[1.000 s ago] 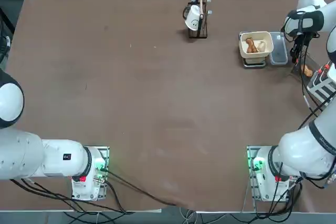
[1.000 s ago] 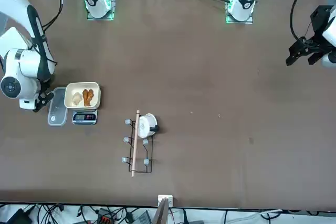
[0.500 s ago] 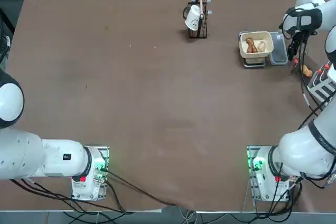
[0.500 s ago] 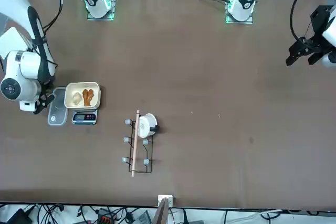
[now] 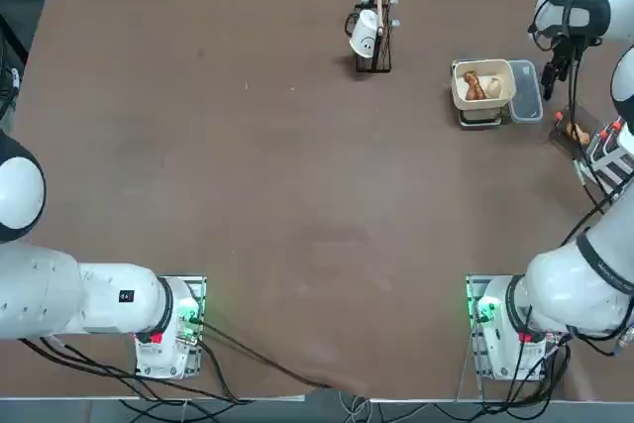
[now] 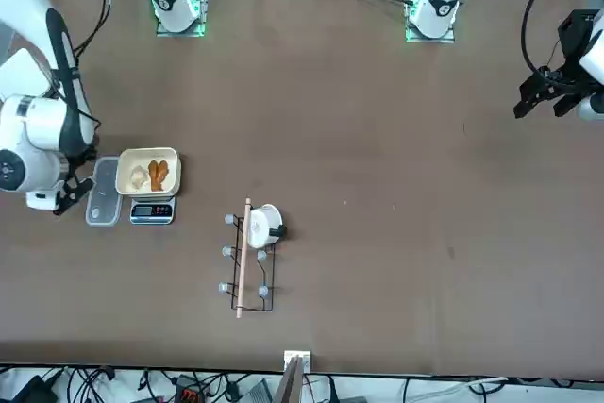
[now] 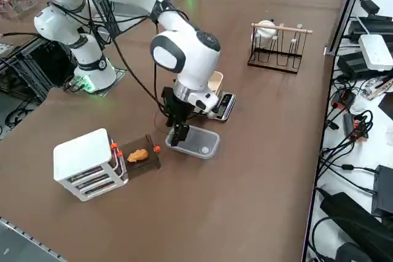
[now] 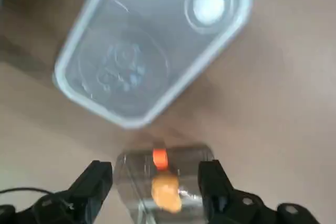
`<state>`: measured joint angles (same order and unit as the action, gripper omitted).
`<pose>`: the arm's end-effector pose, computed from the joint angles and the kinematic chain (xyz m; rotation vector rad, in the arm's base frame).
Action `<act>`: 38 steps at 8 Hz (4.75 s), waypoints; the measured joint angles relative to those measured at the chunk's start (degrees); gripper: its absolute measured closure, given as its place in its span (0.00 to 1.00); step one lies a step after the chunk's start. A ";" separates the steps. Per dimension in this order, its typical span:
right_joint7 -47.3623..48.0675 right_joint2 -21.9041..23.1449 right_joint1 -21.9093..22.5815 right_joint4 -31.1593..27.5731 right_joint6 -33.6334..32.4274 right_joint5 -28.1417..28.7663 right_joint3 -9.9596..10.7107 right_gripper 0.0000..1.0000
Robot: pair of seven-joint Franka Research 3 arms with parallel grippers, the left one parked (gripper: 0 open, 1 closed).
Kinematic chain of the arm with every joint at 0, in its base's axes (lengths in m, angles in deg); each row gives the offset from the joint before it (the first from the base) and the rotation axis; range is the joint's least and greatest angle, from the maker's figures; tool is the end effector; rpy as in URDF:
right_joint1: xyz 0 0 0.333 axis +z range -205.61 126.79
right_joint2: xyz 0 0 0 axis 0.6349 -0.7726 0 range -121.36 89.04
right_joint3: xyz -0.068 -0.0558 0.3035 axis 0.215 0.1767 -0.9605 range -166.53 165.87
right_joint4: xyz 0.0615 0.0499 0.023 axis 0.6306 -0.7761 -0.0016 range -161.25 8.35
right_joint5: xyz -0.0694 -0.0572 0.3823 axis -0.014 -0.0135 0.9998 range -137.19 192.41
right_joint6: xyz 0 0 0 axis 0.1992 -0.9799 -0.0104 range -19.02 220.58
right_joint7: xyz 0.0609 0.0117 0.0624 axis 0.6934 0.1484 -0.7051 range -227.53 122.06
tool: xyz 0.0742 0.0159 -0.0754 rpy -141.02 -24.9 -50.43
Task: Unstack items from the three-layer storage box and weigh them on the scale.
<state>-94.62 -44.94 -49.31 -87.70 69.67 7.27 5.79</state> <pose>0.5921 -0.1882 0.2545 2.7572 0.9330 -0.6482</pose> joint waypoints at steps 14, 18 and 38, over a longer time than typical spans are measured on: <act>-3.26 1.08 -10.55 -12.18 11.96 -3.18 0.93 0.44; -2.74 0.23 -10.74 -12.42 13.27 -3.18 0.93 0.44; 34.59 7.87 8.27 -3.23 -1.94 25.83 -3.88 0.03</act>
<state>-60.03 -37.06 -41.05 -90.92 67.73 33.10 1.90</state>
